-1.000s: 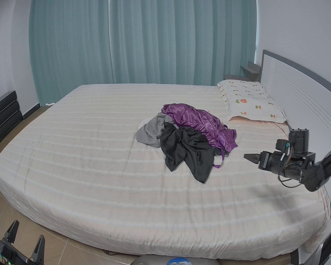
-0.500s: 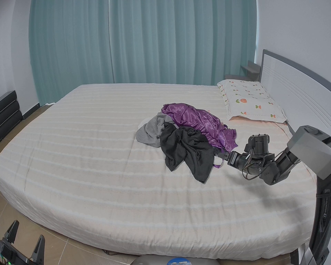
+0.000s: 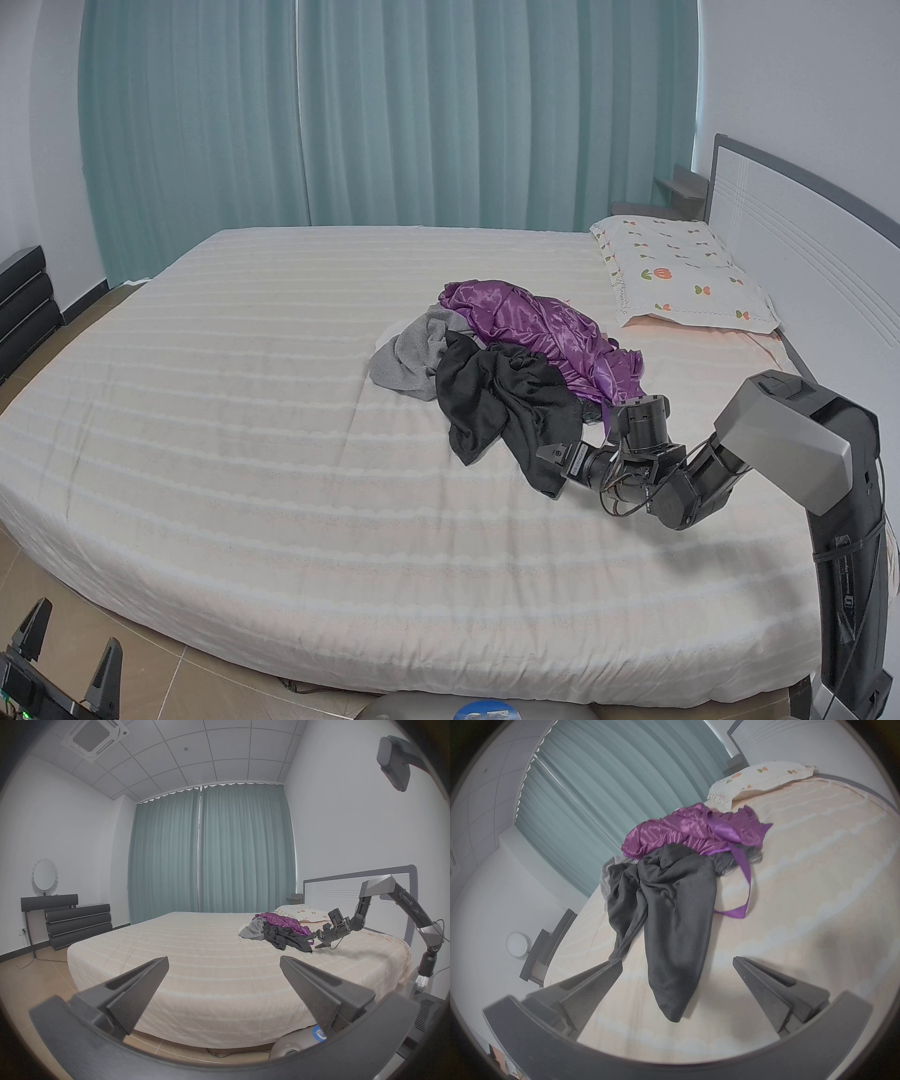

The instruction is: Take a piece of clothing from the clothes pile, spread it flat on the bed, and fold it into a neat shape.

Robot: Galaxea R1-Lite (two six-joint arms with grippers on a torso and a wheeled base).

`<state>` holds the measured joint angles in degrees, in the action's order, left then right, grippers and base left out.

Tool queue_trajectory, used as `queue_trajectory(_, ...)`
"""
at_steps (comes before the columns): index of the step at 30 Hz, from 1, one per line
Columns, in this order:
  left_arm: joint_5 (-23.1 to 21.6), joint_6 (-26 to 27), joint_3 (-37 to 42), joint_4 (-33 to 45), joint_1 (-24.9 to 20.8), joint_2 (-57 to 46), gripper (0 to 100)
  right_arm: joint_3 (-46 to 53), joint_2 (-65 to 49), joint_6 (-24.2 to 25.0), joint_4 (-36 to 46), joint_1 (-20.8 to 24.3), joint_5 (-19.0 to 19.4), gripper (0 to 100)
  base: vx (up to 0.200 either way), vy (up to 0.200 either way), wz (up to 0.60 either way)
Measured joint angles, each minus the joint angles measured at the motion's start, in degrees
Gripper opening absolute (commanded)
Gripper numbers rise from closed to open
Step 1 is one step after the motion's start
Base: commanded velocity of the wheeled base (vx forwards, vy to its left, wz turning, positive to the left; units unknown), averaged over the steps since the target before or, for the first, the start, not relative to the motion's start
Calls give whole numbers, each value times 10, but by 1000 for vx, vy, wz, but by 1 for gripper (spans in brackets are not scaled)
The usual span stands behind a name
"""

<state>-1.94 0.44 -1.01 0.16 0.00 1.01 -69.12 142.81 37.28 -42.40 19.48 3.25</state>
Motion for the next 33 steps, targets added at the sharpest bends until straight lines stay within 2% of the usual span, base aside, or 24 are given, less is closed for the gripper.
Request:
queue_trajectory(14,0,0,0,0,0,0,100,-79,55,6,0,15,-7,100,0,0,0)
queue_trajectory(15,0,0,0,0,0,0,100,-87,58,8,0,18,-7,0,0,0,0)
queue_trajectory(26,0,0,0,0,0,0,100,-128,91,14,3,29,-18,0,0,0,0)
queue_trajectory(33,0,0,0,0,0,0,100,-89,70,31,-15,28,-16,0,0,0,0)
